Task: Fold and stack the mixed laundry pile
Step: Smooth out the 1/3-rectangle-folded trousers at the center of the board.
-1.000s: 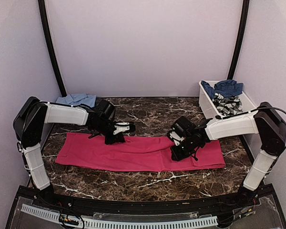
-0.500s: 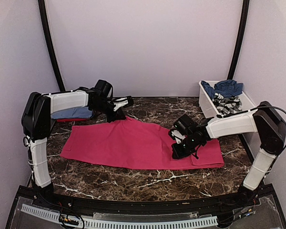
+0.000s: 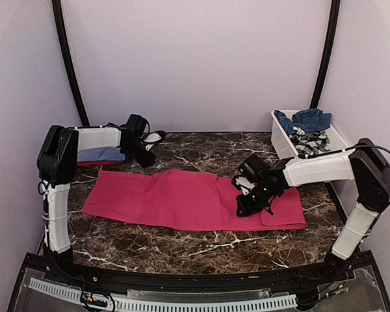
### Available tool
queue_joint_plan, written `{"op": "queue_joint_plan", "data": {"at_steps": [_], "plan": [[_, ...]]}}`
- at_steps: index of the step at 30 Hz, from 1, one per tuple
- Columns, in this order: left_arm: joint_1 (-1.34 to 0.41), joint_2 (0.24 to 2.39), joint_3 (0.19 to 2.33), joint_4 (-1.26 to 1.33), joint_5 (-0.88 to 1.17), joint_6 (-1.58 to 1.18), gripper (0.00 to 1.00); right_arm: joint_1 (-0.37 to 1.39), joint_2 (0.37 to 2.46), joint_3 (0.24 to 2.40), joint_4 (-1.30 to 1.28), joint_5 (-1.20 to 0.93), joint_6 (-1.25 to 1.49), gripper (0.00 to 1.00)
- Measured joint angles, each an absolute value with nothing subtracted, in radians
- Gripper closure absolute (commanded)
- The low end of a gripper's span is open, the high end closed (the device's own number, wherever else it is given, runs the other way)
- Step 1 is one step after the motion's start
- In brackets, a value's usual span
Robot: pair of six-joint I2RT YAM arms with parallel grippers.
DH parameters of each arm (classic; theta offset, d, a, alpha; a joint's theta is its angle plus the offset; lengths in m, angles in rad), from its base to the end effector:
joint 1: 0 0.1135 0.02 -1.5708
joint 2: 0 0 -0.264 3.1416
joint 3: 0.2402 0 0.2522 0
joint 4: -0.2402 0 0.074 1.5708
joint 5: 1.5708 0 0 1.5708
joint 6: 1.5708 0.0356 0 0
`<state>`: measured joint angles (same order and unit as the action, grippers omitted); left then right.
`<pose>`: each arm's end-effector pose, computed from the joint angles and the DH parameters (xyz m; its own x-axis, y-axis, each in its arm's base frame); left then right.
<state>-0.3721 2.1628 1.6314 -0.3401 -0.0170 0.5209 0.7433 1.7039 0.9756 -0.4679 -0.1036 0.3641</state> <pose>0.4469 -0.1738 0.1763 -0.4425 0.7069 -0.5518 0.6613 0.6729 0.3316 0.2315 0.2178 0.1551 -0.8899 -0.3368 -0.3076 -0.4110 0.8846 0.2202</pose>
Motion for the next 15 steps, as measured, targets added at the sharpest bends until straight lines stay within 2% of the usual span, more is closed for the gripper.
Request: {"op": "queue_joint_plan", "data": {"at_steps": [1, 3, 6, 11, 15], "plan": [[-0.357, 2.138, 1.631, -0.36, -0.029, 0.464, 0.09, 0.743, 1.695, 0.984, -0.485, -0.101, 0.359, 0.74], [-0.321, 2.072, 1.629, -0.398, -0.038, 0.351, 0.03, 0.743, 1.669, 1.008, -0.511, -0.096, 0.347, 0.7], [-0.249, 1.919, 1.597, -0.428, 0.022, 0.163, 0.01, 0.743, 1.633, 1.062, -0.526, -0.093, 0.324, 0.65], [-0.12, 1.659, 1.443, -0.417, 0.169, -0.086, 0.01, 0.743, 1.656, 1.16, -0.52, -0.078, 0.273, 0.62], [-0.022, 1.574, 1.291, -0.425, 0.316, -0.254, 0.01, 0.74, 1.731, 1.193, -0.503, -0.088, 0.245, 0.62]]}}
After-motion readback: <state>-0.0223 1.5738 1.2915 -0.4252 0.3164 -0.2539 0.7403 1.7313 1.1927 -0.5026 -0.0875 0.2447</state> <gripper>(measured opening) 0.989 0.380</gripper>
